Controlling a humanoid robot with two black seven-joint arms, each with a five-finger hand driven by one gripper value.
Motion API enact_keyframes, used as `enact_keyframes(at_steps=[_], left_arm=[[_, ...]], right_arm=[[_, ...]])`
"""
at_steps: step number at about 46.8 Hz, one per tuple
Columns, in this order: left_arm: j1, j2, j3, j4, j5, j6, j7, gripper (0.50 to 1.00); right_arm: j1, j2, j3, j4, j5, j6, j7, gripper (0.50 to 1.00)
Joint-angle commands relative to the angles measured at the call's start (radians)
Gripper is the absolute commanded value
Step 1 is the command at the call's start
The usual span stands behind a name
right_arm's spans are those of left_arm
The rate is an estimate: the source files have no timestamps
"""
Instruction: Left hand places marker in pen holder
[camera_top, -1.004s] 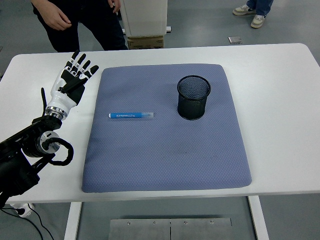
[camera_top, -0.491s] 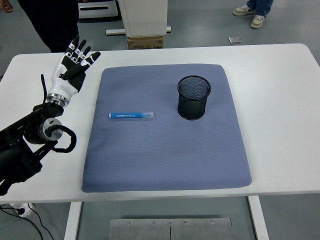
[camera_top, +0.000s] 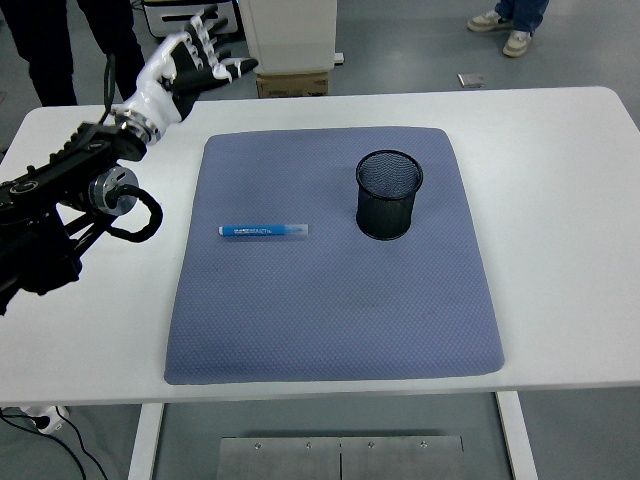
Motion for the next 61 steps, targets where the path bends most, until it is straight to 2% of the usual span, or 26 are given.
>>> enact_keyframes(at_steps=[1, 6, 8, 9, 10, 12, 13, 17, 23, 29, 31, 35, 38, 50, 55, 61], left_arm=[[-0.106, -0.002, 0.563, -0.018, -0.043, -0.001, 0.0, 1.0], [-0.252, -0.002, 0.827, -0.096, -0.104, -0.02, -0.01, 1.0], [-0.304, -0.007, 0.907, -0.131, -0.12, -0.043, -0.01, 1.0], [-0.304, -0.007, 0.907, -0.132, -0.12, -0.043, -0.01, 1.0], [-0.353, -0.013, 0.978, -0.156, -0.127, -0.078, -0.008, 1.0], [-0.365, -0.016, 0.999, -0.162, -0.126, -0.089, -0.008, 1.0], [-0.388, -0.045, 1.052, -0.17, -0.117, -0.11, -0.007, 1.0], [-0.425, -0.085, 1.154, -0.17, -0.112, -0.123, -0.007, 1.0], [-0.467, -0.091, 1.283, -0.167, -0.088, -0.123, -0.003, 1.0], [-0.48, -0.091, 1.295, -0.167, -0.032, -0.123, 0.012, 1.0], [-0.48, -0.091, 1.306, -0.165, -0.002, -0.123, 0.036, 1.0], [-0.482, -0.09, 1.317, -0.165, 0.049, -0.123, 0.118, 1.0], [-0.488, -0.09, 1.317, -0.162, 0.058, -0.123, 0.151, 1.0], [-0.517, -0.087, 1.317, -0.159, 0.058, -0.124, 0.161, 1.0], [-0.543, -0.093, 1.311, -0.162, 0.058, -0.156, 0.161, 1.0], [-0.553, -0.094, 1.312, -0.162, 0.06, -0.158, 0.161, 1.0]], right_arm=[[-0.001, 0.0, 0.0, 0.0, 0.0, 0.0, 0.0, 1.0], [-0.001, 0.0, 0.0, 0.0, 0.0, 0.0, 0.0, 1.0], [-0.001, 0.0, 0.0, 0.0, 0.0, 0.0, 0.0, 1.0], [-0.001, 0.0, 0.0, 0.0, 0.0, 0.0, 0.0, 1.0], [-0.001, 0.0, 0.0, 0.0, 0.0, 0.0, 0.0, 1.0], [-0.001, 0.0, 0.0, 0.0, 0.0, 0.0, 0.0, 1.0], [-0.001, 0.0, 0.0, 0.0, 0.0, 0.0, 0.0, 1.0], [-0.001, 0.0, 0.0, 0.0, 0.0, 0.0, 0.0, 1.0], [-0.001, 0.0, 0.0, 0.0, 0.0, 0.0, 0.0, 1.0], [-0.001, 0.0, 0.0, 0.0, 0.0, 0.0, 0.0, 1.0], [-0.001, 0.0, 0.0, 0.0, 0.0, 0.0, 0.0, 1.0], [-0.001, 0.0, 0.0, 0.0, 0.0, 0.0, 0.0, 1.0], [-0.001, 0.0, 0.0, 0.0, 0.0, 0.0, 0.0, 1.0], [-0.001, 0.0, 0.0, 0.0, 0.0, 0.0, 0.0, 1.0], [-0.001, 0.0, 0.0, 0.0, 0.0, 0.0, 0.0, 1.0], [-0.001, 0.0, 0.0, 0.0, 0.0, 0.0, 0.0, 1.0]])
